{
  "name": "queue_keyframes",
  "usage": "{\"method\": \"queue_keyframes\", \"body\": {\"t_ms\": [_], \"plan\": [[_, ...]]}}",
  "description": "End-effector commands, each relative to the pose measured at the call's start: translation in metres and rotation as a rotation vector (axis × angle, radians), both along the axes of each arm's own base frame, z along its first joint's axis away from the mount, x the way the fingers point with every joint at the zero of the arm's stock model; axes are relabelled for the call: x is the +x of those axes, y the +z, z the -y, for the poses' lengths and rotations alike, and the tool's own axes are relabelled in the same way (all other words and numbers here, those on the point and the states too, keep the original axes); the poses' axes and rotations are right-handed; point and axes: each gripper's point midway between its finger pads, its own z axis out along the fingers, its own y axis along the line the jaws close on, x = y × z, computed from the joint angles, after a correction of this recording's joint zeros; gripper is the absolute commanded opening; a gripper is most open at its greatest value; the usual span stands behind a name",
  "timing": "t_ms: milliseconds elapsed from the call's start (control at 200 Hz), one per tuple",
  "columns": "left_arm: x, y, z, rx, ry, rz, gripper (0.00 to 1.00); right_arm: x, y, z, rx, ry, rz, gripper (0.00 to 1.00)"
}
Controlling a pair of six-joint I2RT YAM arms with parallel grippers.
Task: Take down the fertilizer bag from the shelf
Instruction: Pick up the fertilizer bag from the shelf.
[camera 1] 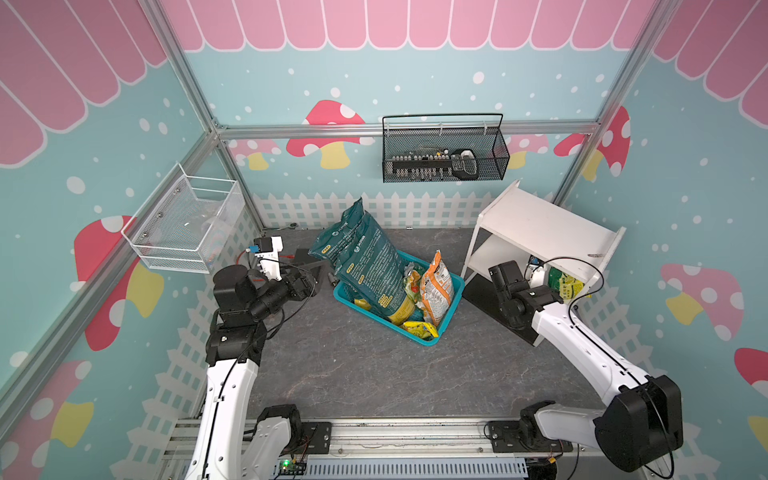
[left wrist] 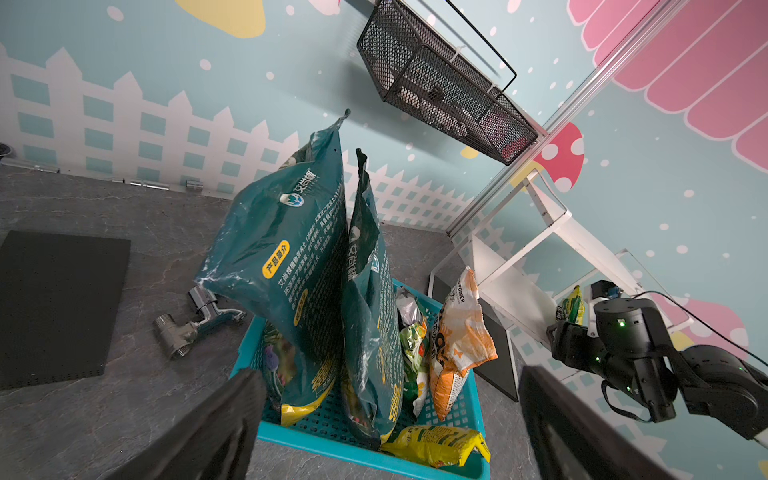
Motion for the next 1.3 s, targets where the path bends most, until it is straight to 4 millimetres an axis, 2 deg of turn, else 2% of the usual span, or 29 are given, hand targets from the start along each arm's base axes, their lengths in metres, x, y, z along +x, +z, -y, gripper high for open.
{"method": "queue_keyframes", "body": {"t_ms": [0,135,255,305,435,595,806,936,1126,1296], "plan": [[-0.005,0.014,0.001,0.026,-0.004,0.049,0.99,0.007,-0.014,0.005,0.015,-0.014,-0.032,0.53],[-0.005,0.015,0.002,0.025,-0.006,0.048,0.99,0.005,-0.021,0.016,0.039,-0.055,-0.051,0.46],[-0.005,0.014,0.002,0.025,-0.007,0.048,0.99,0.003,-0.022,0.019,0.060,-0.063,-0.047,0.36],[-0.005,0.014,0.001,0.025,-0.005,0.047,0.99,0.002,-0.022,0.020,0.066,-0.064,-0.044,0.29],[-0.005,0.014,0.002,0.025,-0.005,0.046,0.99,0.006,-0.020,0.014,0.098,-0.035,-0.031,0.00],[-0.005,0.015,0.002,0.028,-0.005,0.051,0.99,0.025,-0.021,-0.017,0.217,0.186,0.022,0.00],[-0.005,0.015,0.001,0.027,-0.003,0.051,1.00,0.013,-0.005,-0.042,0.336,0.349,0.141,0.00],[-0.005,0.015,0.002,0.026,-0.006,0.050,0.99,0.000,-0.012,-0.051,0.388,0.390,0.124,0.00],[-0.005,0.014,0.001,0.027,-0.004,0.047,0.99,-0.004,-0.012,-0.096,0.404,0.544,0.113,0.00],[-0.005,0.015,0.001,0.027,-0.004,0.051,0.99,-0.005,-0.011,-0.123,0.401,0.637,0.090,0.00]]}}
